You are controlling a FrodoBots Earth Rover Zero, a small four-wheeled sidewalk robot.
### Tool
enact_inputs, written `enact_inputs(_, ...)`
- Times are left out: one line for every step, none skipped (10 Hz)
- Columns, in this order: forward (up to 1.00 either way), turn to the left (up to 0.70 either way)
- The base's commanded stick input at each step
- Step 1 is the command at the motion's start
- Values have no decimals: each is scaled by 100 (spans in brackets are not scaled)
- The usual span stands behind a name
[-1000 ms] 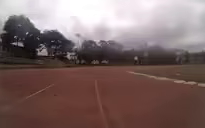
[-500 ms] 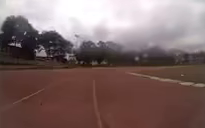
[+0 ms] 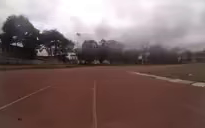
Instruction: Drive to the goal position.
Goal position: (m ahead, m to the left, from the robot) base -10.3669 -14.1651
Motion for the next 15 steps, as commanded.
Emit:
enact_inputs(100,-27)
enact_inputs(100,-27)
enact_inputs(100,-27)
enact_inputs(100,-27)
enact_inputs(100,-27)
enact_inputs(100,-27)
enact_inputs(100,-27)
enact_inputs(100,-27)
enact_inputs(100,-27)
enact_inputs(100,-27)
enact_inputs(100,-21)
enact_inputs(100,-14)
enact_inputs(100,-8)
enact_inputs(100,-1)
enact_inputs(100,0)
